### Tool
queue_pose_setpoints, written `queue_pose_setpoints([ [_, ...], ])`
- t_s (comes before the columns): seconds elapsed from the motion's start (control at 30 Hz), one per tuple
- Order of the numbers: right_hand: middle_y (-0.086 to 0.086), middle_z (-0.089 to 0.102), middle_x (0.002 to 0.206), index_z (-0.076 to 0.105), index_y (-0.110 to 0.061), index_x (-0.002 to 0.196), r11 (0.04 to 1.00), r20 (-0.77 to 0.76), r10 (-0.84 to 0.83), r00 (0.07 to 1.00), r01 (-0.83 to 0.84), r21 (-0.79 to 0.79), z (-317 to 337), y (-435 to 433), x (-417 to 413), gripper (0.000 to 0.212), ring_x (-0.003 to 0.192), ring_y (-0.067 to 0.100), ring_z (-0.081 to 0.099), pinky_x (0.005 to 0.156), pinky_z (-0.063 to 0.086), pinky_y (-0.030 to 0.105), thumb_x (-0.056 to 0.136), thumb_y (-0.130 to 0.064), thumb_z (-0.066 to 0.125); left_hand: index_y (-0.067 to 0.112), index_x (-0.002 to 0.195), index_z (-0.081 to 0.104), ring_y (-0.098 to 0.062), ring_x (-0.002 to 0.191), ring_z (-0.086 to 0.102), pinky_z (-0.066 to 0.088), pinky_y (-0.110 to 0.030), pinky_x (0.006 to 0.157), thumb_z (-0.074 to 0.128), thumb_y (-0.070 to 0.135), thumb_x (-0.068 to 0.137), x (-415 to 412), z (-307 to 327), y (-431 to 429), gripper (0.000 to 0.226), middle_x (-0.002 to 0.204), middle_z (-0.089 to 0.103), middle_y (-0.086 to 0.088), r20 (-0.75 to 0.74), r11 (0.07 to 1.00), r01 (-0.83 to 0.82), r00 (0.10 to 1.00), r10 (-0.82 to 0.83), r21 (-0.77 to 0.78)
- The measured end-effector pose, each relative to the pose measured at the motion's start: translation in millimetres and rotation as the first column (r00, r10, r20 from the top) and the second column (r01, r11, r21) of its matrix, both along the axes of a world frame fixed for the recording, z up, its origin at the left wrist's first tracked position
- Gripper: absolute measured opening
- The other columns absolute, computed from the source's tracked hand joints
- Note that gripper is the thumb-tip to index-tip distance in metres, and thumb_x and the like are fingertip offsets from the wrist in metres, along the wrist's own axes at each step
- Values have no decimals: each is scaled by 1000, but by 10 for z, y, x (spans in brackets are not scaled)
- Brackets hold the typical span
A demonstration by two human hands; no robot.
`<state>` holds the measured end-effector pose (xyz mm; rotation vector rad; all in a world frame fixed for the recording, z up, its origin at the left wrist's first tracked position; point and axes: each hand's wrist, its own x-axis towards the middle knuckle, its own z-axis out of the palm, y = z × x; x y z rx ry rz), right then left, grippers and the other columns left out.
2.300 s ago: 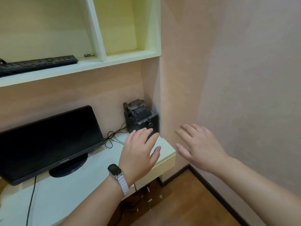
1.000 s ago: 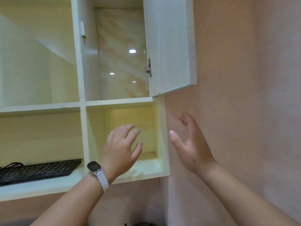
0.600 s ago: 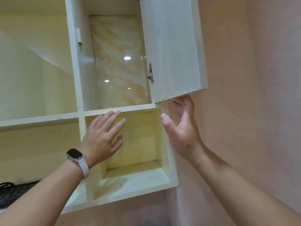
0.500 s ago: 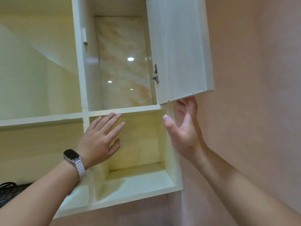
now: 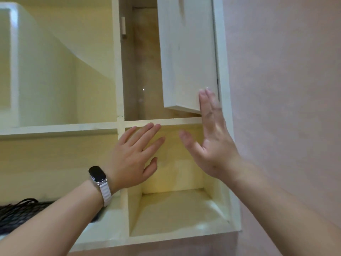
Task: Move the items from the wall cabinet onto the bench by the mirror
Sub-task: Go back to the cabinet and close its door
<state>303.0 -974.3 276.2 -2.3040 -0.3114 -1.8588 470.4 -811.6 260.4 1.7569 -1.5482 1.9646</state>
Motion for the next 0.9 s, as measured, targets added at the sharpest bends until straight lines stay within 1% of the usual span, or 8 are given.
queue_pose_setpoints([
  [0.1,-4,-8,164,-9,-37,153,999,-12,-32,999,31,-25,60,6,71,82,152,18,-8,118,18,58,90,-71,32,15,126,64,-27,138,41,33,-50,110,61,31,81,-3,9,5,48,149,44,-12,-6,1000,3,1000,-3,-1],
  [0.17,1,-11,165,-12,-38,152,994,-34,-99,995,97,-53,74,23,126,85,152,22,-11,119,13,58,88,-73,32,15,125,65,-28,138,41,33,-50,110,61,31,81,-8,9,1,47,148,45,-12,-12,1000,9,1000,-9,-7],
  [0.3,10,-10,164,-9,-31,153,965,-22,-246,969,243,-104,76,62,253,89,151,30,-10,121,1,53,88,-69,38,13,119,67,-28,137,43,34,-51,109,62,30,80,-10,5,-11,43,146,47,-13,-16,999,29,999,-30,-19],
  [0.47,16,-11,163,-12,-29,154,884,-26,-450,893,441,-154,99,87,491,89,149,40,-10,118,-5,53,88,-68,34,11,108,68,-30,136,44,35,-51,108,63,29,81,-13,2,-16,33,145,49,-14,-12,999,31,999,-32,-14],
  [0.6,17,-15,162,-14,-29,154,805,-50,-576,816,556,-205,129,56,647,88,148,42,-12,117,-5,55,88,-68,29,11,93,70,-29,137,43,34,-51,109,61,29,82,-23,10,-1,23,144,49,-14,-19,1000,10,1000,-10,-2],
  [0.67,15,-19,162,-16,-31,153,785,-65,-603,795,577,-225,140,32,685,87,148,40,-15,118,-7,55,88,-68,28,11,93,71,-28,137,43,34,-51,108,60,29,83,-21,8,1,23,144,49,-14,-17,1000,17,1000,-16,5],
  [0.8,16,-14,163,-10,-30,155,771,-37,-618,785,595,-228,145,21,731,86,149,41,-11,117,-6,55,90,-66,33,12,96,72,-28,137,43,35,-51,108,60,29,83,-6,4,-4,25,145,49,-14,-11,1000,20,1000,-20,-3],
  [0.9,14,-20,162,-15,-31,154,737,-71,-662,746,631,-241,182,40,750,87,148,39,-17,117,-8,54,92,-65,37,12,96,72,-28,139,41,35,-51,108,59,29,83,0,9,0,25,146,47,-14,-10,1000,15,1000,-15,6],
])
